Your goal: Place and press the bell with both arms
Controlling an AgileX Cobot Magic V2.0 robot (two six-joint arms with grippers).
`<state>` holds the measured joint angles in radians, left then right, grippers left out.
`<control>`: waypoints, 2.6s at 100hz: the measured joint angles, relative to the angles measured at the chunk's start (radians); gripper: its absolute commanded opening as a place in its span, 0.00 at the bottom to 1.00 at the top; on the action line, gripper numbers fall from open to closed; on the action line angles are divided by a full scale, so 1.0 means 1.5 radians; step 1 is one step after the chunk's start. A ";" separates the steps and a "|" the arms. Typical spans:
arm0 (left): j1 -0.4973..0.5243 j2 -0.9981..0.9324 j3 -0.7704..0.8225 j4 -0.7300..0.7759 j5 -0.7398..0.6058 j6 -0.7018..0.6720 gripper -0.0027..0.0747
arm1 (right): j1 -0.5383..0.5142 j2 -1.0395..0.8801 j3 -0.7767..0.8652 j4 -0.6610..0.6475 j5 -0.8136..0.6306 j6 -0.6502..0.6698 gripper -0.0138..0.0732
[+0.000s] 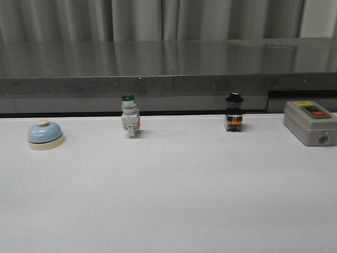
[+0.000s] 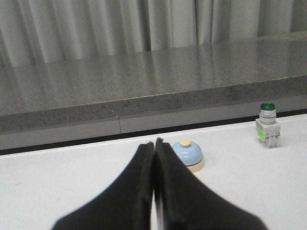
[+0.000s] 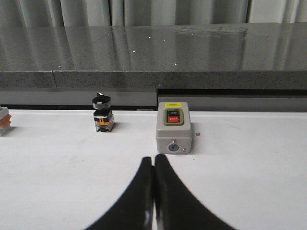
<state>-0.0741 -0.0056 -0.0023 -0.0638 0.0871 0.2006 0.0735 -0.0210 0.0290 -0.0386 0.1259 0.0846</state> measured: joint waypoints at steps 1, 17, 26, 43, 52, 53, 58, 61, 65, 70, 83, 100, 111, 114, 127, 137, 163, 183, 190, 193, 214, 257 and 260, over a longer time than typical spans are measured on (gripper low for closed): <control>0.000 0.000 0.000 0.000 0.000 0.000 0.01 | 0.000 0.000 0.000 0.000 0.000 0.000 0.09; 0.000 0.000 0.000 0.000 0.000 0.000 0.01 | 0.000 0.000 0.000 0.000 0.000 0.000 0.09; 0.000 0.000 0.000 0.000 0.000 0.000 0.01 | 0.000 0.000 0.000 0.000 0.000 0.000 0.09; 0.000 0.000 0.000 0.000 0.000 0.000 0.01 | 0.000 0.000 0.000 0.000 0.000 0.000 0.09; 0.000 0.000 -0.003 -0.005 0.010 0.000 0.01 | 0.000 0.000 0.000 0.000 0.000 0.000 0.09; 0.000 0.000 -0.004 -0.005 0.012 0.000 0.01 | 0.000 0.000 0.000 0.000 0.000 0.000 0.09; 0.000 0.001 -0.012 -0.015 0.028 0.000 0.01 | 0.000 0.000 0.000 0.000 0.000 0.000 0.09; 0.000 0.007 -0.021 -0.025 0.042 0.000 0.01 | 0.000 0.000 0.000 0.000 0.000 0.000 0.09; 0.000 0.019 -0.040 -0.036 0.055 0.000 0.01 | 0.000 0.000 0.000 0.000 0.000 0.000 0.09; 0.000 0.046 -0.069 -0.051 0.077 0.000 0.01 | 0.000 0.000 0.000 -0.002 0.000 0.000 0.09; 0.000 0.153 -0.174 -0.066 0.169 0.000 0.01 | 0.000 0.000 0.000 -0.002 0.000 0.000 0.09; 0.000 0.318 -0.321 -0.067 0.272 0.000 0.01 | 0.000 0.000 0.000 -0.002 0.000 0.000 0.09; 0.000 0.417 -0.406 -0.067 0.313 0.000 0.01 | 0.000 0.000 0.000 -0.002 0.000 0.000 0.09; 0.000 0.439 -0.424 -0.067 0.321 0.000 0.01 | 0.000 0.000 0.000 -0.002 0.000 0.000 0.09; 0.000 0.532 -0.487 -0.067 0.341 0.000 0.01 | 0.000 0.000 0.000 -0.002 0.000 0.000 0.09; 0.000 0.586 -0.512 -0.067 0.345 0.000 0.01 | 0.000 0.000 0.000 -0.002 0.000 0.000 0.09; 0.000 0.685 -0.547 -0.067 0.350 0.000 0.33 | 0.000 0.000 0.000 -0.002 0.000 0.000 0.09; 0.000 0.703 -0.553 -0.067 0.343 0.000 0.97 | 0.000 0.000 0.000 -0.002 0.000 0.000 0.09; 0.000 0.703 -0.553 -0.067 0.333 0.000 0.90 | 0.000 0.000 0.000 -0.002 0.000 0.000 0.09; 0.000 0.703 -0.554 -0.067 0.332 0.000 0.87 | 0.000 0.000 0.000 -0.002 0.000 0.000 0.09; 0.000 0.749 -0.599 -0.075 0.329 0.000 0.87 | 0.000 0.000 0.000 -0.002 0.000 0.000 0.09; 0.000 1.055 -0.813 -0.077 0.343 0.000 0.87 | 0.000 0.000 0.000 -0.002 0.000 0.000 0.09; 0.000 1.074 -0.831 -0.077 0.346 0.000 0.87 | 0.000 0.000 0.000 -0.002 0.000 0.000 0.09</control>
<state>-0.0741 1.6050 -1.2491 -0.1799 0.6062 0.2006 0.0735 -0.0210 0.0290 -0.0415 0.1259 0.0846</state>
